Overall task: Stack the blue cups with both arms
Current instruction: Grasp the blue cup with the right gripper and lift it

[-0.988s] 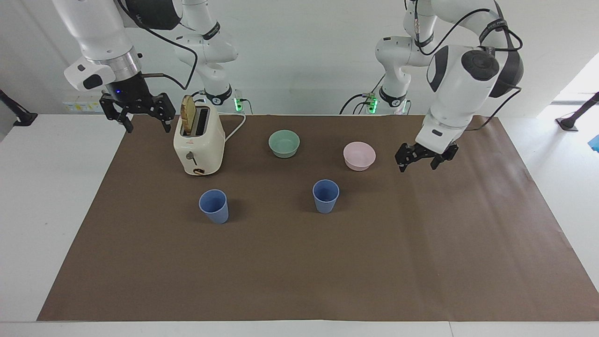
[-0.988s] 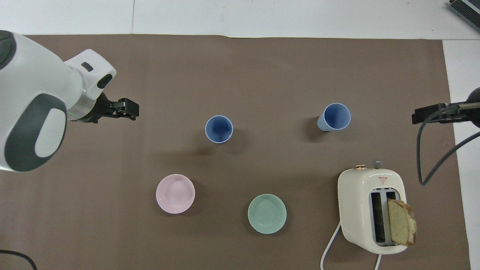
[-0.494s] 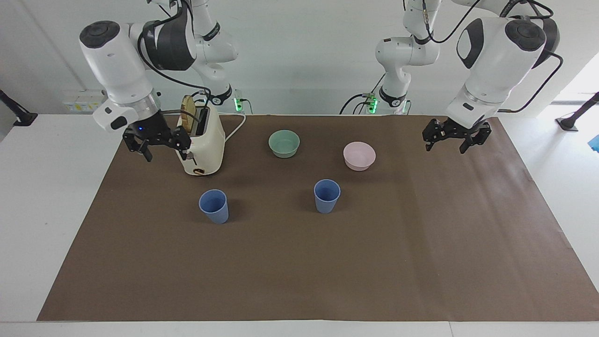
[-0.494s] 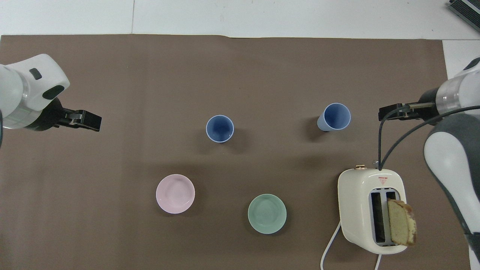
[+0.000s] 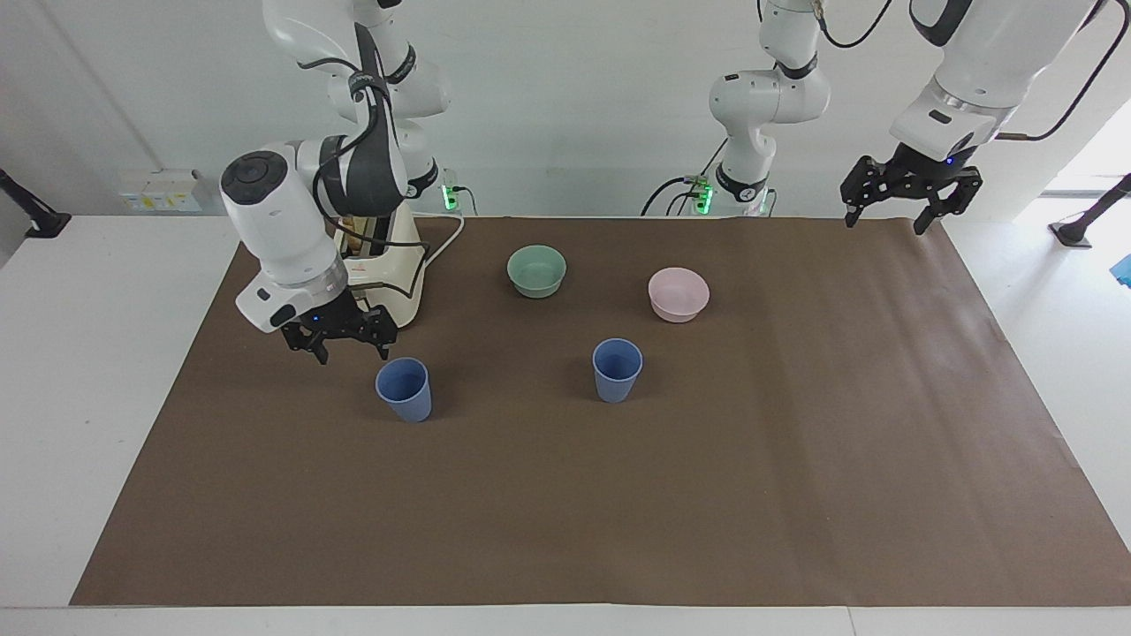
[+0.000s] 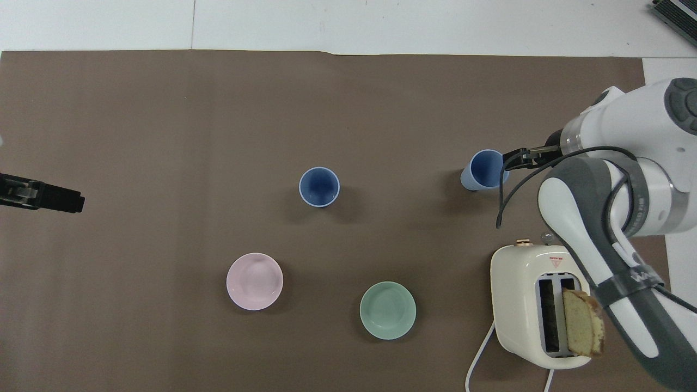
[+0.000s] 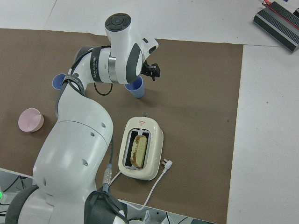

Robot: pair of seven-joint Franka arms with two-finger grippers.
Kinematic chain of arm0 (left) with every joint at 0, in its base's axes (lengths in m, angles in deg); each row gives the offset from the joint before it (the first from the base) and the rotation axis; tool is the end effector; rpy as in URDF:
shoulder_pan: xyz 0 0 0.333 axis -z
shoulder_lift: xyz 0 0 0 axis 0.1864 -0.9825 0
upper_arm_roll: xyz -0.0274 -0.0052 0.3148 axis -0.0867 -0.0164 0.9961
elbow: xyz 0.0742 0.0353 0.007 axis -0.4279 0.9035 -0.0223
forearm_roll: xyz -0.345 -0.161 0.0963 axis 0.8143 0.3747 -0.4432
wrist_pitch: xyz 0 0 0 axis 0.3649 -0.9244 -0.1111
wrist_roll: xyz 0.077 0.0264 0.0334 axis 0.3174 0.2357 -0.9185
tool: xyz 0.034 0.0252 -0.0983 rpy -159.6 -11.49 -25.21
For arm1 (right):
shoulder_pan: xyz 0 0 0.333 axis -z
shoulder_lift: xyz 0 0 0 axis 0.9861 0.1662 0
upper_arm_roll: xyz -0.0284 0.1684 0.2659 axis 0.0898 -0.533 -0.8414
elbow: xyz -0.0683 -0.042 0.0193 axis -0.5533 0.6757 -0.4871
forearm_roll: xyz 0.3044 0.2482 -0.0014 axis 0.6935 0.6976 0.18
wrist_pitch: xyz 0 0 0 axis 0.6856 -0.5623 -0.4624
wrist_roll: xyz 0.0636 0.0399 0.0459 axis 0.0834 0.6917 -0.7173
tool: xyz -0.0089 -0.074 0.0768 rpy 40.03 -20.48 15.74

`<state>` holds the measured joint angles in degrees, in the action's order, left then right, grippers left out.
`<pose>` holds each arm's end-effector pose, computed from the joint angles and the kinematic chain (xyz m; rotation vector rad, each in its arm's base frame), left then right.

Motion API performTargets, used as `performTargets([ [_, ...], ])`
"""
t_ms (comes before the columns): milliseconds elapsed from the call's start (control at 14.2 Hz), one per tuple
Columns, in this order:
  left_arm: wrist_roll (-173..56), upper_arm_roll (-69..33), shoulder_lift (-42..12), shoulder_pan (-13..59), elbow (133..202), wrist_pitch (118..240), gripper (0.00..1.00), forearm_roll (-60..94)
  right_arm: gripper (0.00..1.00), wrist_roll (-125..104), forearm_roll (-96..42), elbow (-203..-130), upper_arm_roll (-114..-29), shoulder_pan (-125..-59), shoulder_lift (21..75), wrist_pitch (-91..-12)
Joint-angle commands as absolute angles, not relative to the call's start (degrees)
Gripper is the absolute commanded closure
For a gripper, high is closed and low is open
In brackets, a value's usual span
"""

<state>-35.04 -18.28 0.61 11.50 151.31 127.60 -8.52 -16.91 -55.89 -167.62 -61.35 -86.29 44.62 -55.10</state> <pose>0.5155 -0.0414 0.6514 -3.1165 0.3478 0.0095 0.6196 0.0343 0.4238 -3.1201 -0.0939 -0.1049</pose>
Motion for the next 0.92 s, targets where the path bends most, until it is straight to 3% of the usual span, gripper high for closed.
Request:
performTargets([
  [0, -34.8, -18.9, -0.3, 11.0, 146.1, 123.1, 0.0, -8.5, 0.0, -17.4, -54.9, -169.0, -61.3, -86.2, 46.4, -58.9],
  [564, -37.7, -18.4, -0.2, 10.2, 149.2, 128.5, 0.0, -5.5, 0.0, -17.4, -54.9, -170.9, -61.3, -87.5, 49.2, -62.5],
  [705, -37.8, -18.4, -0.1, 10.1, 149.7, 128.9, 0.0, -5.4, 0.68, -17.2, -54.9, -170.9, -61.3, -87.5, 49.2, -62.4],
  [776, -37.9, -18.4, 0.2, 10.1, 150.4, 128.9, 0.0, -5.4, 0.95, -16.8, -54.9, -170.7, -61.3, -87.4, 49.3, -62.4],
  [846, -37.6, -18.4, 0.3, 10.2, 150.5, 128.4, 0.0, -5.5, 1.0, -16.7, -54.9, -170.6, -61.3, -87.5, 49.5, -62.4],
])
